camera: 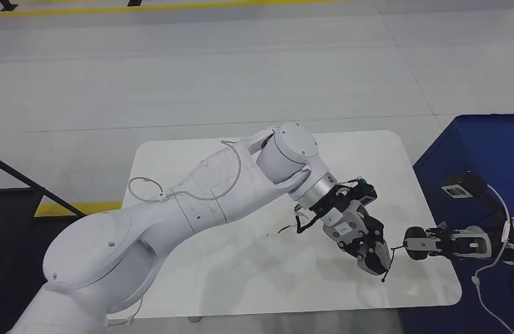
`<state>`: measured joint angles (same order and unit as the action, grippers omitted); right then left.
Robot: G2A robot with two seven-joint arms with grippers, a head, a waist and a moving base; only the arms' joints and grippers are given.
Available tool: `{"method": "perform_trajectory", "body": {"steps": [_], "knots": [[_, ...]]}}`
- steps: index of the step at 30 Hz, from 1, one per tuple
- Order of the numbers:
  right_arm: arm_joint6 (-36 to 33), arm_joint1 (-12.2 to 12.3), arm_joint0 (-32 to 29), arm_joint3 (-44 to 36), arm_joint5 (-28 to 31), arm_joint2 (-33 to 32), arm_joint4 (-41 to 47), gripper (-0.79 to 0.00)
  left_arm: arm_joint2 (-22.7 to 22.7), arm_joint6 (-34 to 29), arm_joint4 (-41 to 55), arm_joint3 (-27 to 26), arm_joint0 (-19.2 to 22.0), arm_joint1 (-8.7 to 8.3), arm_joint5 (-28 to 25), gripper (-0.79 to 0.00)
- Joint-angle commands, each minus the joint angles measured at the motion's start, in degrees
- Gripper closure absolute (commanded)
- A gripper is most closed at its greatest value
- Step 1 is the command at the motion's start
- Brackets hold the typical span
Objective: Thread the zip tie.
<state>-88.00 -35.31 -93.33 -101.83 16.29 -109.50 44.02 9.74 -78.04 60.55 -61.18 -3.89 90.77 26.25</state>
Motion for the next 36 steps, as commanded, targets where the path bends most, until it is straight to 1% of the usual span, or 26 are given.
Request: {"method": "perform_trajectory", "body": {"steps": [1,13,18,36], "knots": [[0.0,0.0,0.0,0.0,0.0,0.0,0.0,0.0,0.0,0.0,0.0,0.2,0.1,0.08,0.0,0.0],[0.0,0.0,0.0,0.0,0.0,0.0,0.0,0.0,0.0,0.4,-0.6,1.3,0.2,0.83,0.4,0.0],[0.0,0.0,0.0,0.0,0.0,0.0,0.0,0.0,0.0,0.2,-1.0,0.7,0.0,0.86,0.2,0.0],[0.0,0.0,0.0,0.0,0.0,0.0,0.0,0.0,0.0,-0.7,-0.7,-0.5,1.1,-0.42,-0.7,0.0]]}}
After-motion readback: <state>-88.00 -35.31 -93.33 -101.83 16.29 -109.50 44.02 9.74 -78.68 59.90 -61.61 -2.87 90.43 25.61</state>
